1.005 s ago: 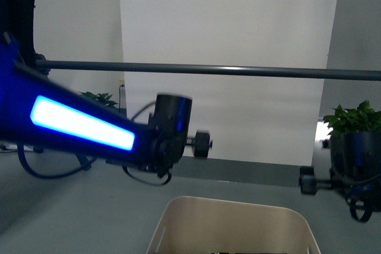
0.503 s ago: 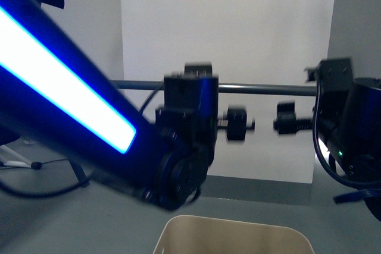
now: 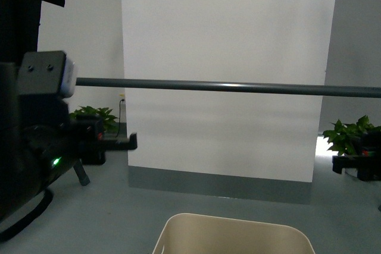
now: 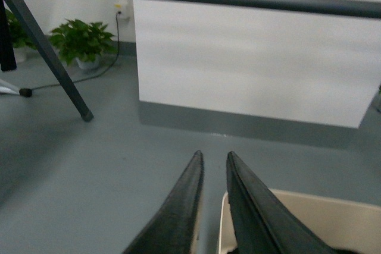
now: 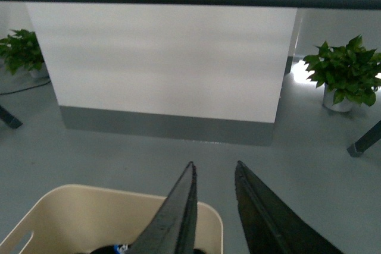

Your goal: Move hamper under clothes hanger

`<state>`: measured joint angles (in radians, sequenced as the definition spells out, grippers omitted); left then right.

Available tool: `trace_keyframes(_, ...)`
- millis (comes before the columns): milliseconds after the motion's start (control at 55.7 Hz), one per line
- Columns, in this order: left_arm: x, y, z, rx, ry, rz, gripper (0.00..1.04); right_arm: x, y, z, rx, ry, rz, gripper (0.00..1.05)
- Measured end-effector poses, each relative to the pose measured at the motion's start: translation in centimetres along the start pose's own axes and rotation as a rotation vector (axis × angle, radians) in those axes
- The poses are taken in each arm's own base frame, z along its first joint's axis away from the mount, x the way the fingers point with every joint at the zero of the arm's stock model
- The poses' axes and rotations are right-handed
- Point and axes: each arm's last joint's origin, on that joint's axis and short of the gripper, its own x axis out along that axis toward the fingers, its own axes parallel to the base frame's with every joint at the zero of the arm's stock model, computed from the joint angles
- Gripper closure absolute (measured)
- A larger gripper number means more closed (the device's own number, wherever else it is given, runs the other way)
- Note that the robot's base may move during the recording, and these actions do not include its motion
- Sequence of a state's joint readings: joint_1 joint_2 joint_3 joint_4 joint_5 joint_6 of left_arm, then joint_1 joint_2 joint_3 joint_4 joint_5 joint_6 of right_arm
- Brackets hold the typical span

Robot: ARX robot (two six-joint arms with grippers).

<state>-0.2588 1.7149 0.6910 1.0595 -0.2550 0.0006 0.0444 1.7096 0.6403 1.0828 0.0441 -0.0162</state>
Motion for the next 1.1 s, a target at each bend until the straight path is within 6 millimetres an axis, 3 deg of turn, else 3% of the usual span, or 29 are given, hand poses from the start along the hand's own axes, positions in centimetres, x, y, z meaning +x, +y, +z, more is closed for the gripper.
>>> trace_keyframes(72, -1.5, 0.7, -1.0, 0.007, 0.034, -0.011, 1.03, -1.4, -0.1, -0.5, -0.001, 0.017, 0.013, 0.95)
trace_keyframes(144, -3.1, 1.6, -1.7, 0.013, 0.059, -0.013, 1.01, -2.9, -0.7, -0.9, -0.002, 0.031, 0.02, 1.04)
trace_keyframes(323, -6.5, 3.8, -1.4, 0.008, 0.042, 0.004, 1.01, -6.4, -1.4, -1.9, 0.003, 0.03, -0.008, 1.03)
trace_keyframes(503, -9.8, 5.1, -2.7, 0.01, 0.057, -0.002, 1.01, -9.6, -1.3, -1.8, 0.004, 0.026, -0.002, 1.03)
trace_keyframes(1095, -16.3, 7.7, -2.1, 0.008, 0.047, 0.004, 1.01, -16.2, -1.3, -1.6, 0.005, 0.029, -0.002, 1.03)
